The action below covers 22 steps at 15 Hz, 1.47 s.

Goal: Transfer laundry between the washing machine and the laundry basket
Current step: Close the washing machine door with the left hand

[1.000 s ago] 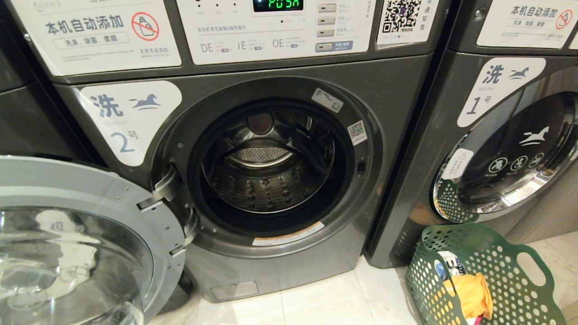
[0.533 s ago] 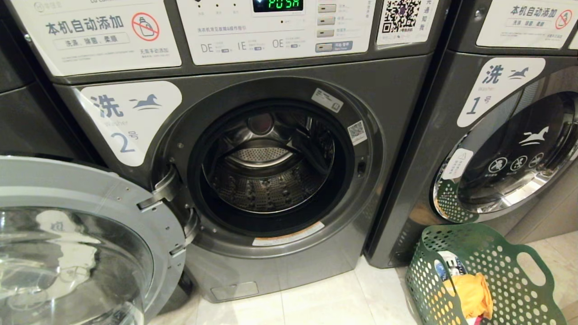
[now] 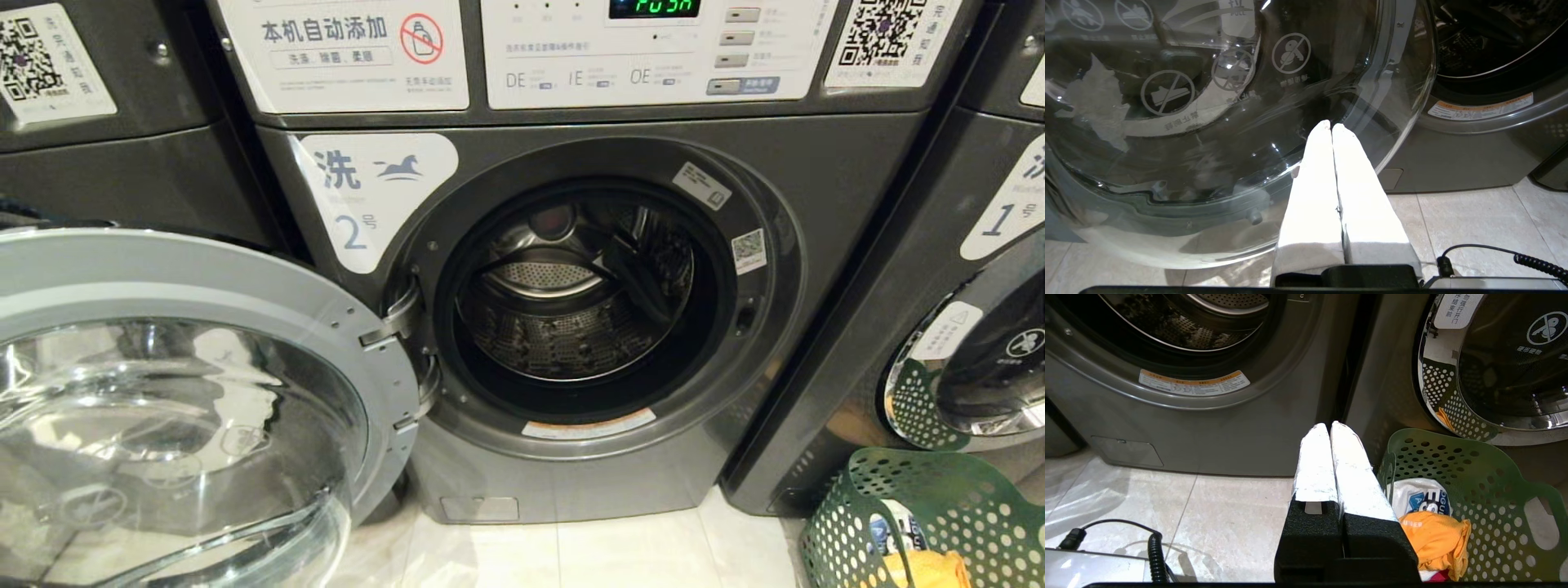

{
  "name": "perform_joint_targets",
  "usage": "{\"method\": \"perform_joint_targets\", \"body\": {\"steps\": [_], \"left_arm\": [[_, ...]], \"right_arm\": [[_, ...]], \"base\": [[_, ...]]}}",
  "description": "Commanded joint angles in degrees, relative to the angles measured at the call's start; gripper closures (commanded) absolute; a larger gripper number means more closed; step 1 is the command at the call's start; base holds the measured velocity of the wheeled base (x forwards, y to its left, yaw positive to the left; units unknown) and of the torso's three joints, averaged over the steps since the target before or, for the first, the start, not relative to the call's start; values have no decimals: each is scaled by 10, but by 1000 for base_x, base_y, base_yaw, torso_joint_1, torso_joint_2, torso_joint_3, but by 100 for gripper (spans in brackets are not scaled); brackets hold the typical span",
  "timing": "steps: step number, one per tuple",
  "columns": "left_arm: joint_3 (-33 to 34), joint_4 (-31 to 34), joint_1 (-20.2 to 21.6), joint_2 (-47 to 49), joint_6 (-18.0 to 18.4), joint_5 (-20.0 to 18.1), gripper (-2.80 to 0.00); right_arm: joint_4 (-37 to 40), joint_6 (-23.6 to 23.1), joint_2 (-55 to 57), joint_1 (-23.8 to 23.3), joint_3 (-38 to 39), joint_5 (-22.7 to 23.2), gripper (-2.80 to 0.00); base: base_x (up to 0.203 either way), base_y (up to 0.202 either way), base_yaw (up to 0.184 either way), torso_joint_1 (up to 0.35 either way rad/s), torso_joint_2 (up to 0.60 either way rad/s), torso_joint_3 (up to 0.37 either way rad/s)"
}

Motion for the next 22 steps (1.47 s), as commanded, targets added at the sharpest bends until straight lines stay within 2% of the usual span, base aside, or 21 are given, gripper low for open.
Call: {"method": "perform_joint_targets", "body": {"steps": [1,7,19,22], "left_arm": [[0,0,0,0,0,0,0],[0,0,0,0,0,0,0],[0,0,0,0,0,0,0],[0,0,0,0,0,0,0]], "right_arm": [[0,-1,1,0,0,0,0],[0,1,1,0,0,0,0],[0,1,1,0,0,0,0],[0,1,1,0,0,0,0]], "base": [[0,0,0,0,0,0],[-8,0,1,0,0,0],[-175,0,4,3,2,2],[-77,0,3,-3,1,2]]}}
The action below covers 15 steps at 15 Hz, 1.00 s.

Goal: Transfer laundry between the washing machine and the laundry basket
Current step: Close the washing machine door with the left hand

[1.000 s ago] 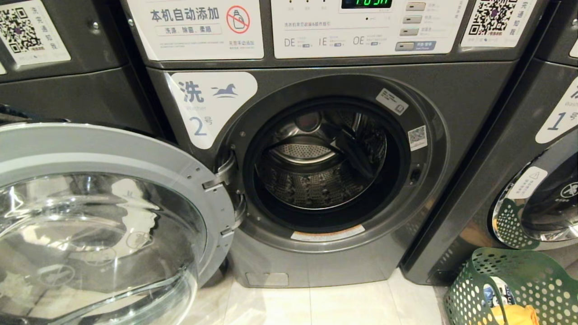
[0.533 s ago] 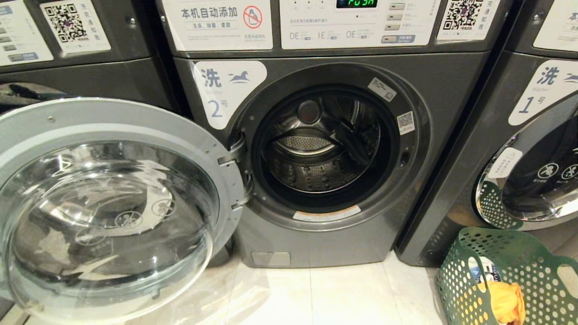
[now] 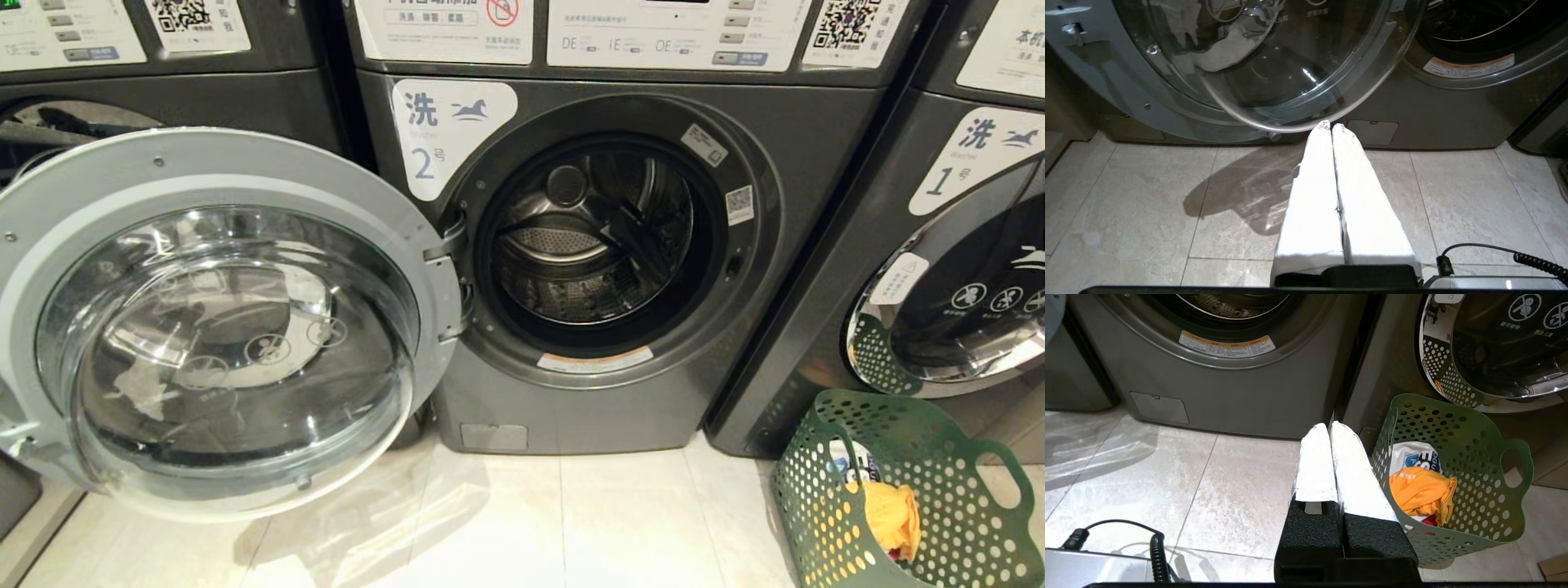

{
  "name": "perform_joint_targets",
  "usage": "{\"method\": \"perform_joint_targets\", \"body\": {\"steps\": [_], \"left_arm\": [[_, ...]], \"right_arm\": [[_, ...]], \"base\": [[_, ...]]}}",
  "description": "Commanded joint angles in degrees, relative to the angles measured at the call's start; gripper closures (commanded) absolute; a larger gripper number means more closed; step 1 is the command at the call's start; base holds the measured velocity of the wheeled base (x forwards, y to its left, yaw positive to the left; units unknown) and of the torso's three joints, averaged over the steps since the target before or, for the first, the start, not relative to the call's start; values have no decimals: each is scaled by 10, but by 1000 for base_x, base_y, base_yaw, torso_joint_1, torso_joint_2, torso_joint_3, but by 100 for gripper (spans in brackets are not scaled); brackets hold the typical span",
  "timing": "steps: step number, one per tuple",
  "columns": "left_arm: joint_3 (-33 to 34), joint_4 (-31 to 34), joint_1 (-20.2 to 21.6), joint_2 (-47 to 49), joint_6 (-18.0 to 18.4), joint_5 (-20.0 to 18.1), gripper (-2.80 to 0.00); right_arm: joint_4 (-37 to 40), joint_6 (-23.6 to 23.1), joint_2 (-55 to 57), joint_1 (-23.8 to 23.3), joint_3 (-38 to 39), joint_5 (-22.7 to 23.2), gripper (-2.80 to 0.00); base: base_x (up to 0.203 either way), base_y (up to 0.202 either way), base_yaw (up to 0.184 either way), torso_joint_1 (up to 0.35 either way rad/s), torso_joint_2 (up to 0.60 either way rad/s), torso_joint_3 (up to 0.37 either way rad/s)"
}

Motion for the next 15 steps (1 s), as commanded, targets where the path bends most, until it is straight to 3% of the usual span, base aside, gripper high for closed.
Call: {"method": "perform_joint_targets", "body": {"steps": [1,4,6,9,15], "left_arm": [[0,0,0,0,0,1,0],[-5,2,0,0,16,-2,0],[-75,7,0,13,34,-2,0],[-255,32,0,154,40,5,0],[-668,47,13,639,41,62,0]], "right_arm": [[0,-1,1,-1,0,0,0],[0,-1,1,-1,0,-1,0],[0,-1,1,-1,0,-1,0],[0,-1,1,-1,0,0,0],[-1,7,1,-1,0,0,0]], "base": [[0,0,0,0,0,0],[0,0,0,0,0,0],[0,0,0,0,0,0],[0,0,0,0,0,0],[0,0,0,0,0,0]]}}
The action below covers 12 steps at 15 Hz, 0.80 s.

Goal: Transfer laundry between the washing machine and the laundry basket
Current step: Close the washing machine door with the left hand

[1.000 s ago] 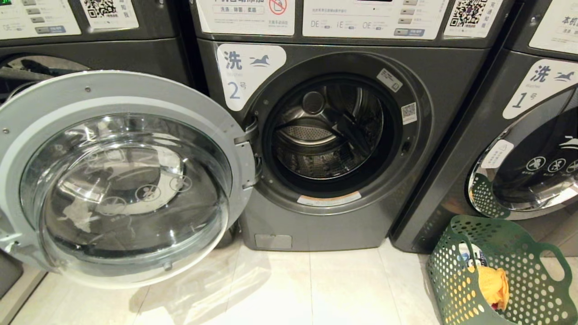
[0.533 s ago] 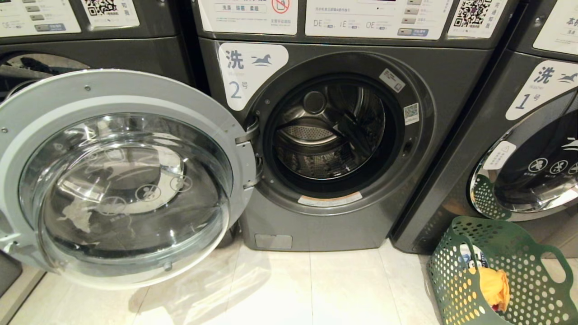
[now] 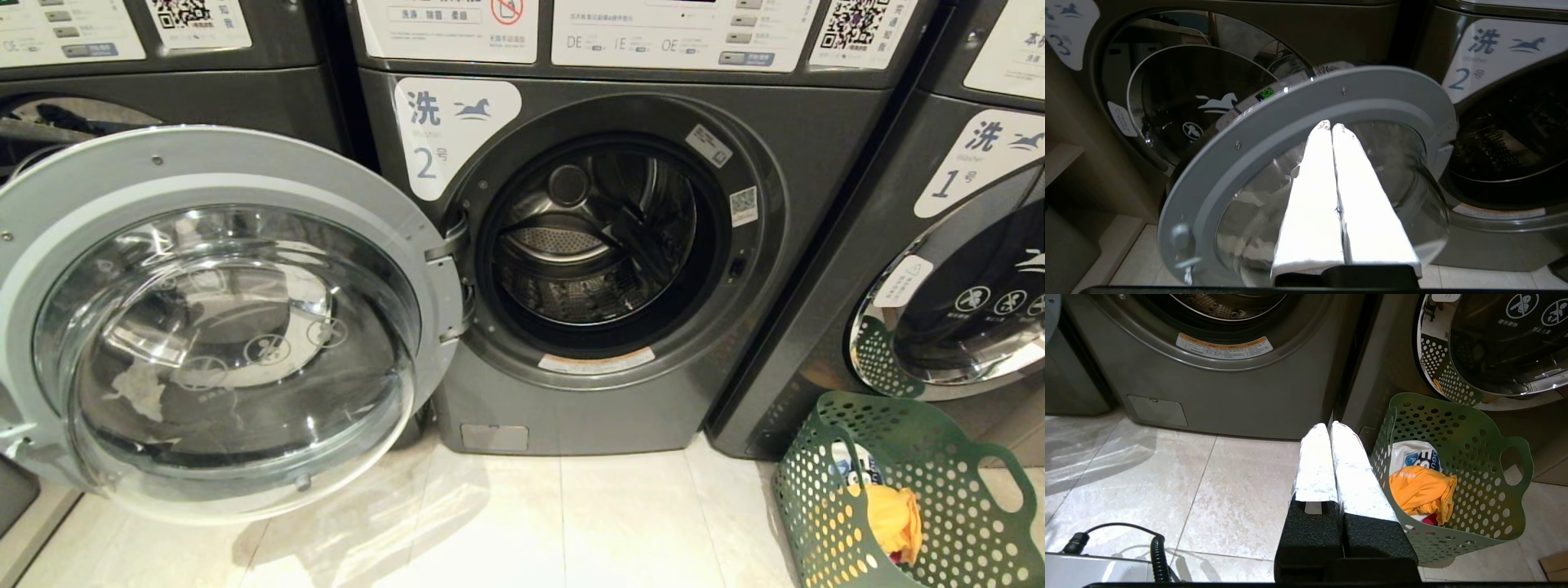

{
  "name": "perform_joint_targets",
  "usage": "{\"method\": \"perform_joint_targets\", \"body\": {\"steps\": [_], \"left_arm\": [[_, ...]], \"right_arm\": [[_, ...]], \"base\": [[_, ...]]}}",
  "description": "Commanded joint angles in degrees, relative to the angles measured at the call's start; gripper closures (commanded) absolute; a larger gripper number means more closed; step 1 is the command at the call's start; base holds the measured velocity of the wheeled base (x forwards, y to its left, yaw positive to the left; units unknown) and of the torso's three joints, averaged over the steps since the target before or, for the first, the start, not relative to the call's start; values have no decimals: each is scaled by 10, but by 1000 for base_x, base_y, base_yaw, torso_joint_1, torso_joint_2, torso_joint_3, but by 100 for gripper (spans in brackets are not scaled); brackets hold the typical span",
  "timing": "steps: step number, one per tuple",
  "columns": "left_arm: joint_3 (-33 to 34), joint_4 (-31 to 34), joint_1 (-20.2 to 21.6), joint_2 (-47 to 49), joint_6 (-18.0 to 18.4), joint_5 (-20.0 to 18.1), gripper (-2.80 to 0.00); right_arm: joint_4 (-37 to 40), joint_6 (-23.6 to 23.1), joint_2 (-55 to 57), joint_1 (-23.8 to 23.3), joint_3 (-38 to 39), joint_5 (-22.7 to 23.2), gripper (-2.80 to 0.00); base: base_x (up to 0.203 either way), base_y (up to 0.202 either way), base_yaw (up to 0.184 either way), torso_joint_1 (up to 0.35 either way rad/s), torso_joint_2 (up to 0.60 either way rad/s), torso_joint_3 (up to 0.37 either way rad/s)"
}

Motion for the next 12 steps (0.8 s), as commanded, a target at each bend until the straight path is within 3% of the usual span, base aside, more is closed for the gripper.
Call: {"method": "perform_joint_targets", "body": {"steps": [1,5,9,11,12], "left_arm": [[-92,1,12,192,0,3,0],[-230,-10,89,371,3,-34,0],[-353,10,121,464,2,-79,0],[-384,109,124,466,-9,-107,0],[-411,173,123,463,-33,-124,0]], "right_arm": [[0,2,1,0,0,0,0],[0,1,1,0,0,1,0],[0,5,1,0,0,1,0],[0,5,1,0,0,1,0],[0,5,1,0,0,0,0]], "base": [[0,0,0,0,0,0],[0,0,0,0,0,0],[0,0,0,0,0,0],[0,0,0,0,0,0],[0,0,0,0,0,0]]}}
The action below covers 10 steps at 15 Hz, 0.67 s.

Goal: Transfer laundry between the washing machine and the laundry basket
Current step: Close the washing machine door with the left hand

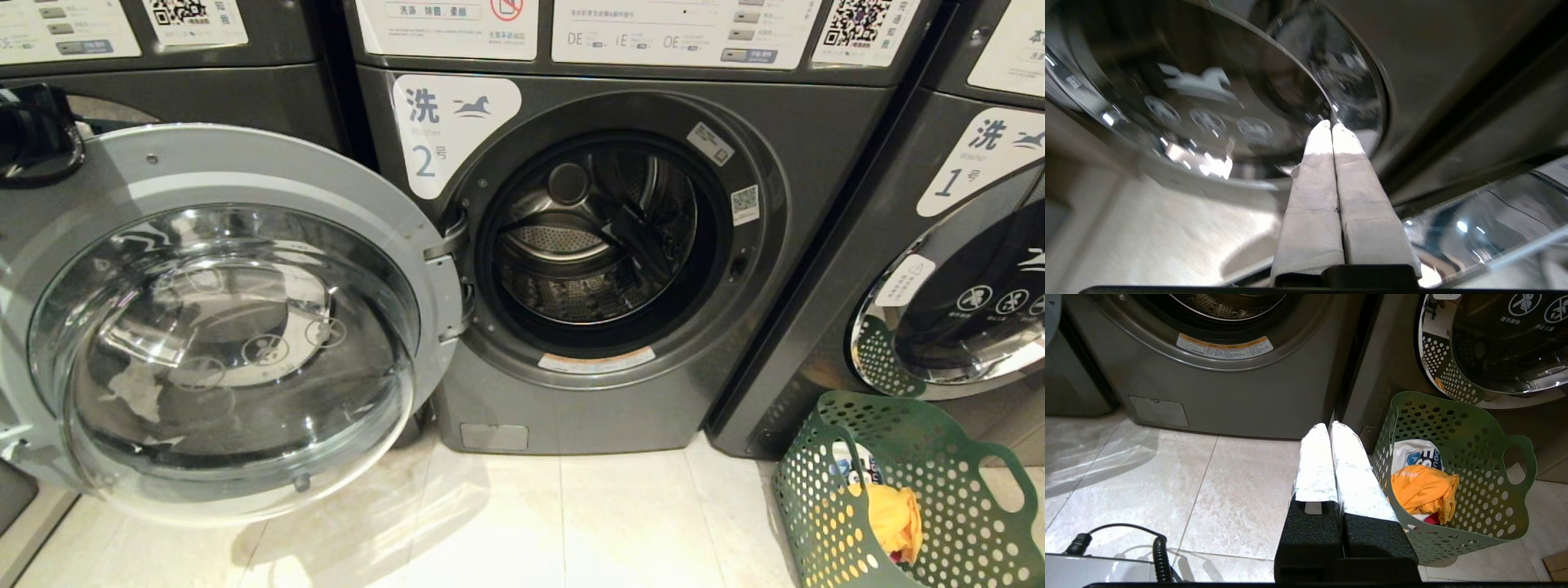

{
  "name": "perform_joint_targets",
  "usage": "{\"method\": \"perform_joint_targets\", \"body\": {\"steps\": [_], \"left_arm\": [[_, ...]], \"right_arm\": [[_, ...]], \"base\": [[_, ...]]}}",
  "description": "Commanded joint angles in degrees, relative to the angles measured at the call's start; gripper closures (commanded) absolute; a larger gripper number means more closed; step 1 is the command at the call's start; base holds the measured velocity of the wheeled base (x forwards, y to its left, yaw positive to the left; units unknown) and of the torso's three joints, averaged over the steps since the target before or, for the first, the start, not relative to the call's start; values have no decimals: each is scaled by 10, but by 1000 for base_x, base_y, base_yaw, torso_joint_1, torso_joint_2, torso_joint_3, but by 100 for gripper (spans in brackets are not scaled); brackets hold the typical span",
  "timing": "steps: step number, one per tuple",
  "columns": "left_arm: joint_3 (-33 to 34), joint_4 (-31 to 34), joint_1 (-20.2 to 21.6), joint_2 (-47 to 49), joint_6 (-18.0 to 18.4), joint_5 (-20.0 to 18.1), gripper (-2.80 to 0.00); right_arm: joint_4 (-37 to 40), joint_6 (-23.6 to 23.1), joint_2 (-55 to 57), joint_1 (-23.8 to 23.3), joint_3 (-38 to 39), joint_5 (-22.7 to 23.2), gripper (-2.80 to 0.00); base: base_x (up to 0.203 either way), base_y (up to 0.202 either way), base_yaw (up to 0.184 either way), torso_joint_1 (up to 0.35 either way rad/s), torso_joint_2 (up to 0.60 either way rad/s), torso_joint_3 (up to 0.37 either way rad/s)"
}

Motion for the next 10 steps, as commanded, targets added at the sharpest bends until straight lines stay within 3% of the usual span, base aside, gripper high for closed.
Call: {"method": "perform_joint_targets", "body": {"steps": [1,3,6,10], "left_arm": [[-48,102,-1,8,-29,-18,0],[-85,218,-4,-15,-68,-56,0],[-83,323,-22,-76,-79,-92,0],[-82,415,-144,-149,-81,-104,0]], "right_arm": [[0,0,1,0,0,0,0],[0,0,1,0,0,0,0],[0,0,1,0,0,0,0],[0,-1,1,0,0,0,0]], "base": [[0,0,0,0,0,0],[0,0,0,0,0,0],[0,0,0,0,0,0],[0,0,0,0,0,0]]}}
